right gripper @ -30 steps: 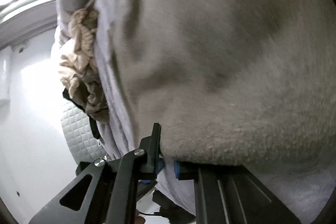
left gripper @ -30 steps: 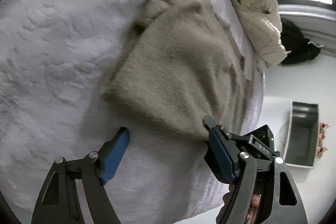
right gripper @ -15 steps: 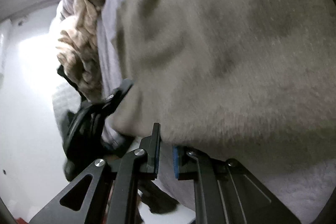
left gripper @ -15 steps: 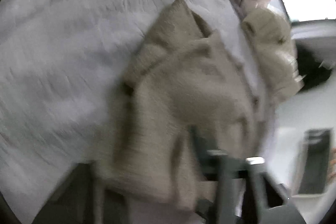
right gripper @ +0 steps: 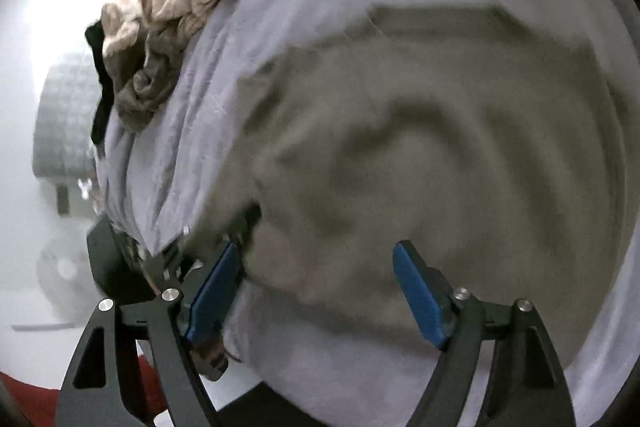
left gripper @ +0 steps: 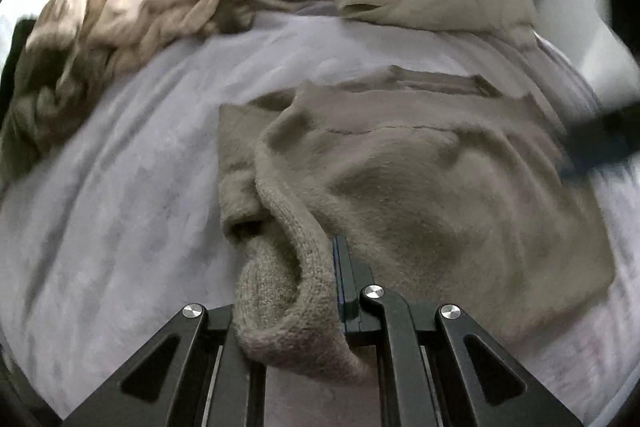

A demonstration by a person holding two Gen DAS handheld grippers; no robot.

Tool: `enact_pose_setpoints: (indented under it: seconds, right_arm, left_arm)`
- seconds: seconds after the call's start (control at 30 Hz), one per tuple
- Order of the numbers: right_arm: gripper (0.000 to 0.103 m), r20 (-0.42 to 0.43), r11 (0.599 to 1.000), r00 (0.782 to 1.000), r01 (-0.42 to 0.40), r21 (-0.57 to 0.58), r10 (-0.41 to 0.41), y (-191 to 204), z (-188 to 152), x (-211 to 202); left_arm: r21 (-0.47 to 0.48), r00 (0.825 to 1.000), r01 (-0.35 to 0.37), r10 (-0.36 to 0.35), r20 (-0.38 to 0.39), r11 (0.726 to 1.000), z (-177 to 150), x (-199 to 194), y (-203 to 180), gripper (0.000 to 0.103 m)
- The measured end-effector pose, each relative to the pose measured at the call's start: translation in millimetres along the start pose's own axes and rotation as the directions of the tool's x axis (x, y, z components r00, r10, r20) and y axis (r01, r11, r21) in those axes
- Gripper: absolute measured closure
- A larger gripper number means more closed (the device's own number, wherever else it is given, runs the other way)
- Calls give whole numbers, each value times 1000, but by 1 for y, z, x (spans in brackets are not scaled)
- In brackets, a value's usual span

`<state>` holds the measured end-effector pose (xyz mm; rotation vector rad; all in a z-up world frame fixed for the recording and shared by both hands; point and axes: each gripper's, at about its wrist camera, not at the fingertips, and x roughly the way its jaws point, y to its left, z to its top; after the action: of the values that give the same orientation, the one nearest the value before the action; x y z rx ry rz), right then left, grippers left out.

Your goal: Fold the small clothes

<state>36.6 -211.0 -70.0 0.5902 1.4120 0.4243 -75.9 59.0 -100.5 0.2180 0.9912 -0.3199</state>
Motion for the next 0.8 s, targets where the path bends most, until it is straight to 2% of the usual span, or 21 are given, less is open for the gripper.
enact_pose_setpoints:
  seconds: [0.13,0.23,0.37,0.4,0.6,0.63,0.67,0.7,0.73,0.8]
  right_arm:
    - [19,-115,991,993,4,-130,-20,44,53,31]
    - [15,-226,967,971,20,-255,-80,87,82,75]
    - [10,-318,942,932,65,-328,-175,118,102,125]
    - [9,-337,930,914,98,-354,-225,126,107,140]
    - [10,-334,853,836,264,-451,-436,132,111,185]
    - [21,-323,847,834,279,-452,-447,129,111,186]
    - [37,-304,846,841,289,-447,-448,126,111,184]
    - [72,-279,848,849,308,-431,-449,119,112,177]
    - [82,-272,865,863,298,-404,-425,114,113,170]
    - [86,-238,923,923,219,-317,-301,98,115,141]
  left_arm:
    - [120,999,-25,19,51,992,-8,-10,-11,90]
    - [187,996,-40,25,83,982,-10,-15,-23,90]
    - [200,996,-40,22,92,979,-13,-16,-25,90]
    - [195,996,-38,20,92,980,-13,-17,-25,90]
    - [196,995,-43,25,94,980,-12,-16,-24,90]
    - [197,995,-43,25,93,980,-10,-15,-25,90]
    - [197,996,-42,25,91,980,-10,-16,-26,91]
    - [194,996,-44,27,87,980,-9,-16,-26,91]
    - [191,996,-41,24,86,981,-7,-17,-25,90]
    - [192,995,-25,6,96,981,-1,-23,-27,90]
